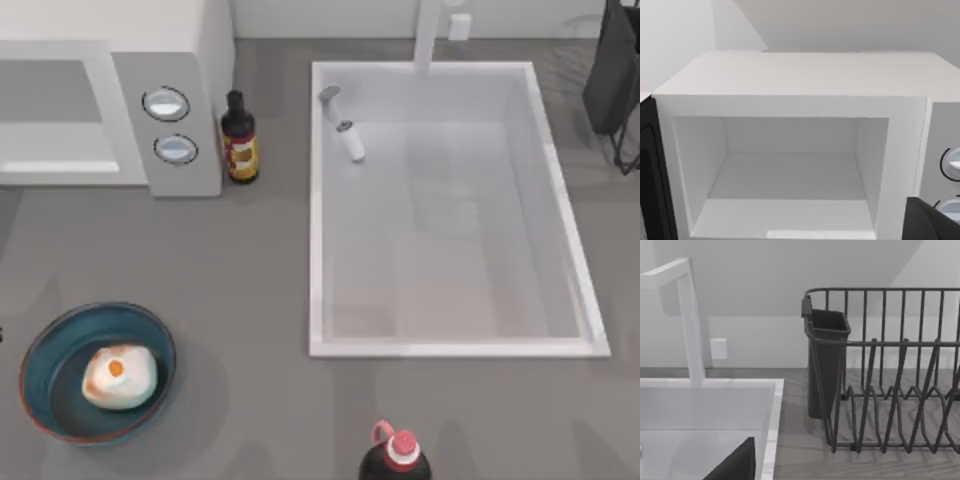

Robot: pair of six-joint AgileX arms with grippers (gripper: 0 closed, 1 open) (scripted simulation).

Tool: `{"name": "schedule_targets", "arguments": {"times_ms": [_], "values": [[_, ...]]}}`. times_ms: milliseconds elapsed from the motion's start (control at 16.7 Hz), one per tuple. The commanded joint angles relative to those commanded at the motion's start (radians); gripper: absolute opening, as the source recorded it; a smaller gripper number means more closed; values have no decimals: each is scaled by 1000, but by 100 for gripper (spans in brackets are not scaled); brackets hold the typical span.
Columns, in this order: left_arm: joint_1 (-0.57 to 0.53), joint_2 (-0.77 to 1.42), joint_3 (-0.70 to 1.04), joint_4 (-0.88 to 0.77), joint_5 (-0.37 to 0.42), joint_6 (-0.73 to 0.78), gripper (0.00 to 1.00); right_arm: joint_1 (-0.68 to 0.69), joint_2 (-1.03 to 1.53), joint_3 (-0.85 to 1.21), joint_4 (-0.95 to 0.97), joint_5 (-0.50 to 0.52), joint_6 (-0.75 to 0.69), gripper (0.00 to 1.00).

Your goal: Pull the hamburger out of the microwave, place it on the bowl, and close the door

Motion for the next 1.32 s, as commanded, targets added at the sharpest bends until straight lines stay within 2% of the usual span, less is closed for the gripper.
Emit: {"name": "schedule_targets", "arguments": {"times_ms": [300,480,780,1080,1320], "values": [[0,3,4,0,-1,0,0,0,0,0,0,0,0,100],[64,68,68,-34,34,62,0,0,0,0,0,0,0,100],[346,383,330,-176,175,297,0,0,0,0,0,0,0,100],[678,871,674,-365,357,575,0,0,0,0,0,0,0,100],[878,1265,931,-514,492,756,0,0,0,0,0,0,0,100]]}}
